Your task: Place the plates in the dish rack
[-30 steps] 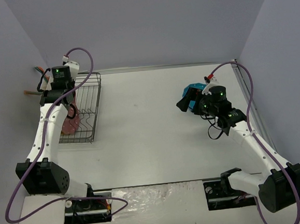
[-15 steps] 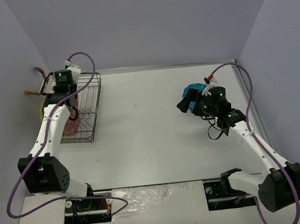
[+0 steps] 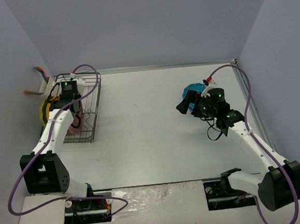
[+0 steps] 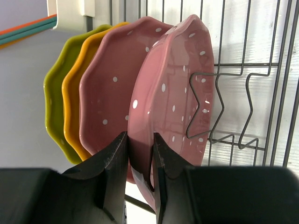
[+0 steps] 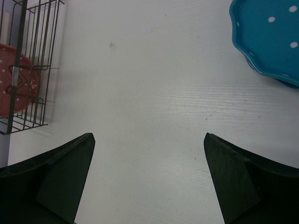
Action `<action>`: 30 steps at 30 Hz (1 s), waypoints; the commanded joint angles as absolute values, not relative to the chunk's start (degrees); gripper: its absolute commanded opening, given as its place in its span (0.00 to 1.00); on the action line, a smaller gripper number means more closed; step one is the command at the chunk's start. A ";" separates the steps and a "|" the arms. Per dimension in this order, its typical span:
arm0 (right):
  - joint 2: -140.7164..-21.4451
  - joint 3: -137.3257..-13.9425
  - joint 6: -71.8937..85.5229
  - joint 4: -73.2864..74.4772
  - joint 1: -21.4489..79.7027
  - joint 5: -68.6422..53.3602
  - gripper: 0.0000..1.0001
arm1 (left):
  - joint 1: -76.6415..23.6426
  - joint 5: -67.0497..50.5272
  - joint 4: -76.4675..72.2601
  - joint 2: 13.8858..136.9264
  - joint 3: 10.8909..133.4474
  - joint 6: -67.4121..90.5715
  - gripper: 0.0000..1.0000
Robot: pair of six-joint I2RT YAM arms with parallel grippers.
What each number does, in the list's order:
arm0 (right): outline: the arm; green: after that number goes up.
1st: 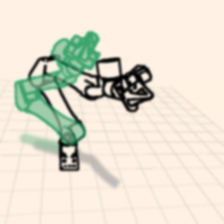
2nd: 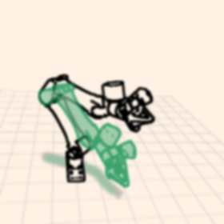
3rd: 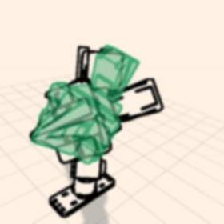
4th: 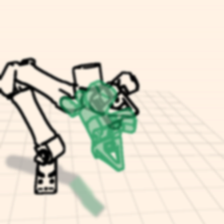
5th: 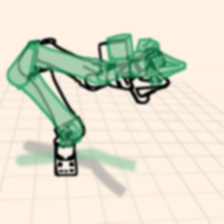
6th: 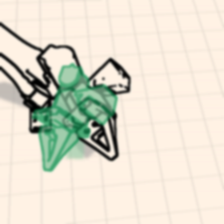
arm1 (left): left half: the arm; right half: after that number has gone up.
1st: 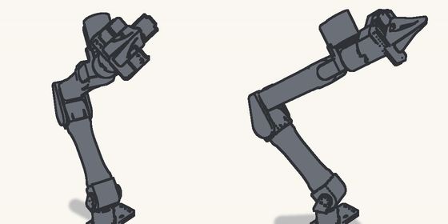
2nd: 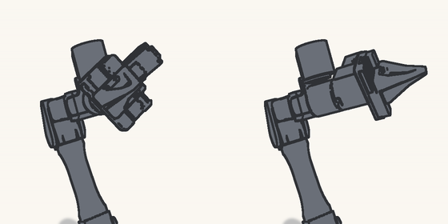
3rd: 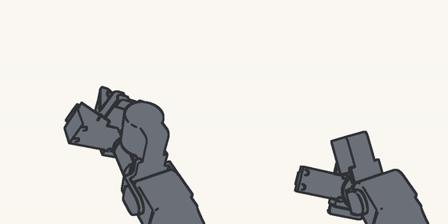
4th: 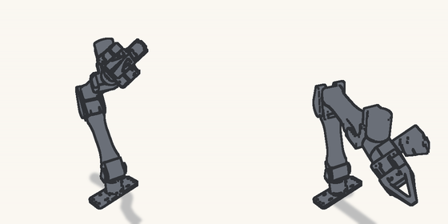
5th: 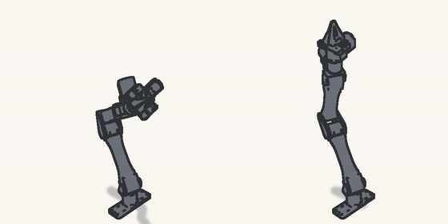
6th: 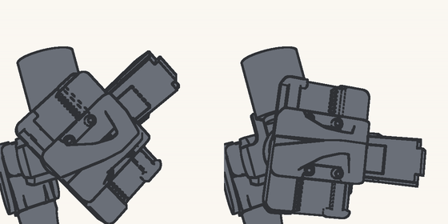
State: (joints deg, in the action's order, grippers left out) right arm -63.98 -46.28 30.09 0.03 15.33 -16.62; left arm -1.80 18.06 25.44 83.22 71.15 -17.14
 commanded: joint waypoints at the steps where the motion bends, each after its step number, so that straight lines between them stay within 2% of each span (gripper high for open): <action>1: -64.86 -46.49 30.06 -4.40 14.94 -17.22 1.00 | -0.88 23.38 16.43 79.37 72.07 -16.78 0.00; 3: -64.95 -46.41 30.01 -4.61 14.94 -16.96 1.00 | -0.57 23.90 15.56 79.58 71.63 -16.26 0.01; 8: -65.21 -45.80 29.88 -4.92 14.94 -16.53 1.00 | -0.35 24.26 14.77 79.63 71.63 -15.56 0.17; 10: -65.46 -45.63 29.80 -5.09 14.94 -16.77 1.00 | -0.27 24.26 14.85 79.38 71.71 -15.39 0.28; 11: -65.56 -45.62 29.80 -5.10 14.94 -16.79 1.00 | -0.26 24.26 14.93 79.29 71.87 -15.30 0.29; 13: -65.59 -45.55 29.90 -5.29 14.94 -16.77 1.00 | -0.35 24.32 14.77 78.67 72.13 -15.29 0.38; 21: -65.66 -45.80 29.42 -5.27 14.85 -14.12 1.00 | -0.26 22.32 16.27 75.52 74.07 -13.27 0.60; 27: -66.06 -47.38 29.28 -3.24 14.46 -4.71 1.00 | -0.33 13.81 20.18 69.11 75.43 -4.68 0.74; 30: -68.04 -49.23 30.60 -0.59 13.72 5.77 1.00 | -0.34 8.83 22.25 65.34 75.12 2.02 0.81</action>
